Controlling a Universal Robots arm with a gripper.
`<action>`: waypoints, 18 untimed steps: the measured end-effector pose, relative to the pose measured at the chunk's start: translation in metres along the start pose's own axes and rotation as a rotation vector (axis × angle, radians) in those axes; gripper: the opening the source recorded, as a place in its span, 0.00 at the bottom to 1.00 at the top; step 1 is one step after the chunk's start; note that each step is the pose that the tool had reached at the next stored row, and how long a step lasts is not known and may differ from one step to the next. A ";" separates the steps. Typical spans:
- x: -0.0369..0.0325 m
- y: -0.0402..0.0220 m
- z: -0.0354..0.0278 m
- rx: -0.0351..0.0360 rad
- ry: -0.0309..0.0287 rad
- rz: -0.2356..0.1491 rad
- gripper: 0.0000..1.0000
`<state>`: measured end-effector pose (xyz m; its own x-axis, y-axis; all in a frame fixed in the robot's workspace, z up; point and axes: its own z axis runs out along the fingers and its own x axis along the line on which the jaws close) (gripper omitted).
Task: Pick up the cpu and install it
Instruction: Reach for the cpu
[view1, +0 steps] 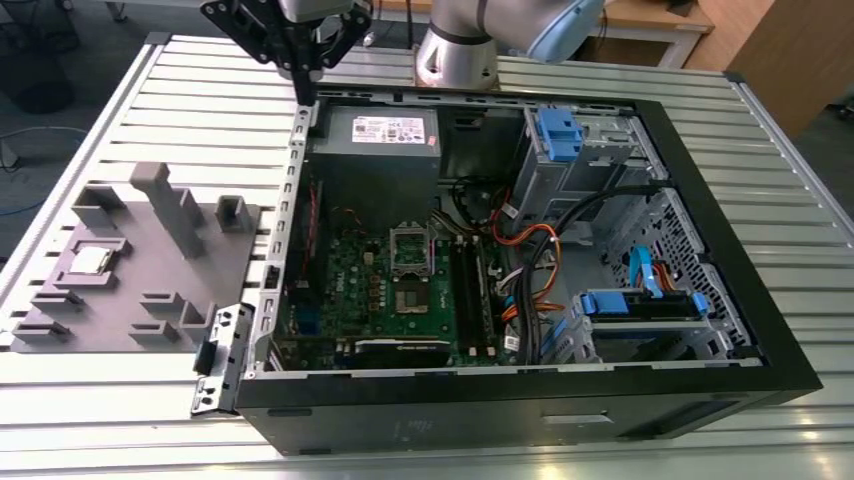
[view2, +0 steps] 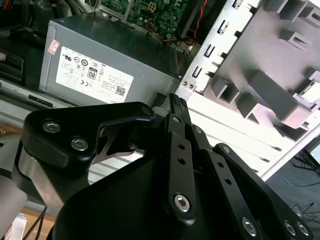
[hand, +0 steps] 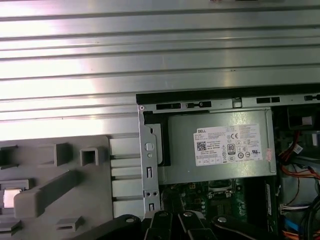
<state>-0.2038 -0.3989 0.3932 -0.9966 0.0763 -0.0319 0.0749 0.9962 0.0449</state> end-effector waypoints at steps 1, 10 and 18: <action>0.0014 -0.0001 0.0000 0.0000 -0.0003 0.000 0.11; 0.0133 -0.0010 -0.0004 -0.0003 -0.0027 0.000 0.11; 0.0304 -0.0023 -0.0010 -0.0006 -0.0076 -0.001 0.11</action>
<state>-0.2343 -0.3990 0.3931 -0.9963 0.0761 -0.0395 0.0743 0.9962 0.0455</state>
